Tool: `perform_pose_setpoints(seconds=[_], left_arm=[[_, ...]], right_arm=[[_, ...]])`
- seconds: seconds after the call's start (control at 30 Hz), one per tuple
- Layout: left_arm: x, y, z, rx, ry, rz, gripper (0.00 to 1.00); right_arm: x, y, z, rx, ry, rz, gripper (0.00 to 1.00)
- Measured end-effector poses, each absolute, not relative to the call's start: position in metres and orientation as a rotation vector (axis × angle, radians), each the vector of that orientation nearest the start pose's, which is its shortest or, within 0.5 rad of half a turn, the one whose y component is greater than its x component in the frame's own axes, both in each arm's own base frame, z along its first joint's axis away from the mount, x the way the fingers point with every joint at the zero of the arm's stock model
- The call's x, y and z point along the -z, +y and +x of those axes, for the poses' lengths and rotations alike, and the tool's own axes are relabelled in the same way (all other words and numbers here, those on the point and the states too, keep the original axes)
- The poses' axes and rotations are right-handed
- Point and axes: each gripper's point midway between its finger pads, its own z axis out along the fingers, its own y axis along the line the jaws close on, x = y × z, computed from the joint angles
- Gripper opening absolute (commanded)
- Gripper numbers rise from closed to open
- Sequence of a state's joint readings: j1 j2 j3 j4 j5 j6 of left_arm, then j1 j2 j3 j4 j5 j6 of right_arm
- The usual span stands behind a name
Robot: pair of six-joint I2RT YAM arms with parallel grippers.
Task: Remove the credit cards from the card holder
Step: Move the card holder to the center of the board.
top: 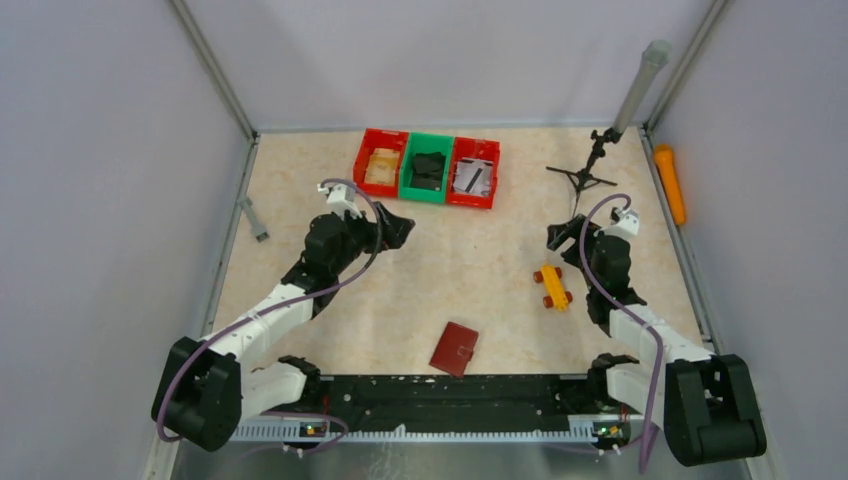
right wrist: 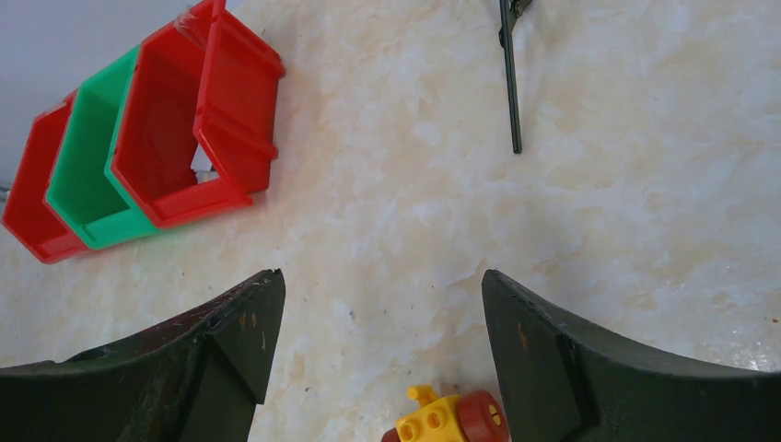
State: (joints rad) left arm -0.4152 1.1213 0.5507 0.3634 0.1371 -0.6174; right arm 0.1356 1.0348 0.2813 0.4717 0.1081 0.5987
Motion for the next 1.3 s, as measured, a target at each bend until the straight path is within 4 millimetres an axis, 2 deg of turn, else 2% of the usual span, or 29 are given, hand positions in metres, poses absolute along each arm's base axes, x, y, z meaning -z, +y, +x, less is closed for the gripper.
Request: perform_pose_setpoints(seconds=[0.4,0.77,0.97,1.1,1.3], left_arm=[[-0.182,-0.196,0.323,0.848,1.876,-0.070,0.99],[-0.187,-0.229,0.287,0.880,1.896,0.155,0.99],[-0.189,-0.245,0.253,0.881,1.974,0.246,0.99],[-0.189,-0.251,0.222,0.882,2.035,0.304,0.99],[-0.169,-0.256,0.170,0.882,2.179,0.375,0.99]], right_arm=[[-0.114,0.050,0.333,-0.410,1.802,0.503,0.80],[-0.114,0.050,0.333,-0.412,1.801,0.507,0.80],[-0.114,0.050,0.333,-0.412,1.802,0.507,0.80],[-0.114,0.050,0.333,-0.412,1.802,0.507,0.80],[-0.114,0.050,0.333,-0.412,1.802,0.507,0.80]])
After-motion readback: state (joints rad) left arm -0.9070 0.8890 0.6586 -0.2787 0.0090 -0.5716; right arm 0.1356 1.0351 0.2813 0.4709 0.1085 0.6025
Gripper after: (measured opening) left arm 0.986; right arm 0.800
